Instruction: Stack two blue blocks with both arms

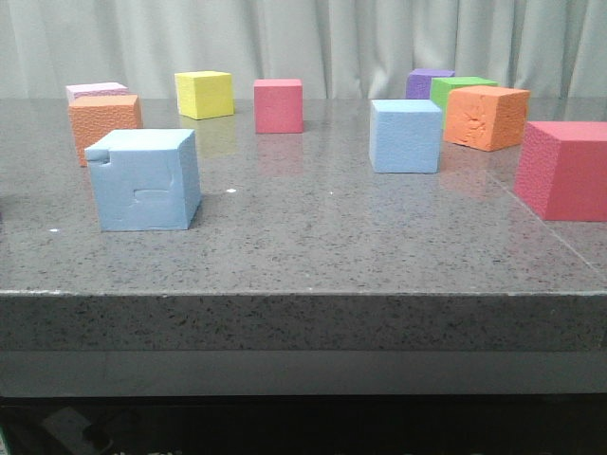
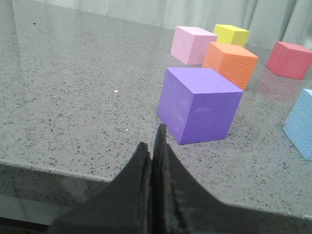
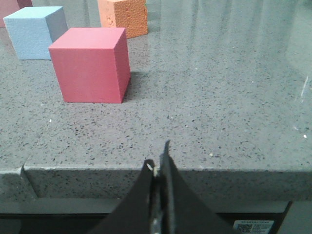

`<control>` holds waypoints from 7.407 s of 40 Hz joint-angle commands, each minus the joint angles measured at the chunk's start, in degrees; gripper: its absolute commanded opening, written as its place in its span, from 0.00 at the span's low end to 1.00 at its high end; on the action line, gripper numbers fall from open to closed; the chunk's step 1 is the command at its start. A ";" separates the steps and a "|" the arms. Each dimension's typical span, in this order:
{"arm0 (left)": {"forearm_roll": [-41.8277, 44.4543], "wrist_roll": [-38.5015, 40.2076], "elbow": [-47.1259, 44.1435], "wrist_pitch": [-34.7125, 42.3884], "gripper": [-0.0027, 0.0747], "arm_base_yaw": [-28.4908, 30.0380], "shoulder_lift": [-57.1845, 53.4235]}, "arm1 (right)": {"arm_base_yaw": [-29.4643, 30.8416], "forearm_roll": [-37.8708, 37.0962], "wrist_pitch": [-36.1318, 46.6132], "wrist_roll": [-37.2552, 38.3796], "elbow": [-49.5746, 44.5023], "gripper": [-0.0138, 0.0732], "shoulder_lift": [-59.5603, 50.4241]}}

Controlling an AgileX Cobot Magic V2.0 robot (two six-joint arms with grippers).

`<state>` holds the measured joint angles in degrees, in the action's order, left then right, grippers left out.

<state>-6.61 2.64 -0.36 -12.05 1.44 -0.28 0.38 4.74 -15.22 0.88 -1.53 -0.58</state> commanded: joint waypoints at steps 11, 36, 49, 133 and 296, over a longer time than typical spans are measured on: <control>-0.61 0.22 -2.05 4.85 0.01 0.22 -1.29 | 0.31 -0.07 5.49 -0.54 0.02 0.08 -1.06; -0.21 0.22 -2.05 12.05 0.01 0.22 -1.29 | 0.31 1.87 16.32 -0.49 0.02 0.08 -1.06; -0.21 0.22 -2.05 12.05 0.01 0.22 -1.29 | 0.31 1.87 19.05 -0.49 0.02 0.08 -1.06; 6.28 0.12 37.92 -4.26 0.15 0.12 35.64 | 0.31 7.03 -12.67 -0.49 46.47 0.34 32.41; 6.28 0.12 37.92 -4.02 0.90 0.12 35.64 | -23.59 -6.43 -47.16 23.15 108.35 0.52 98.78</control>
<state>0.00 2.64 35.54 -20.47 1.44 35.01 -22.54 -2.02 -62.96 26.09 104.85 103.07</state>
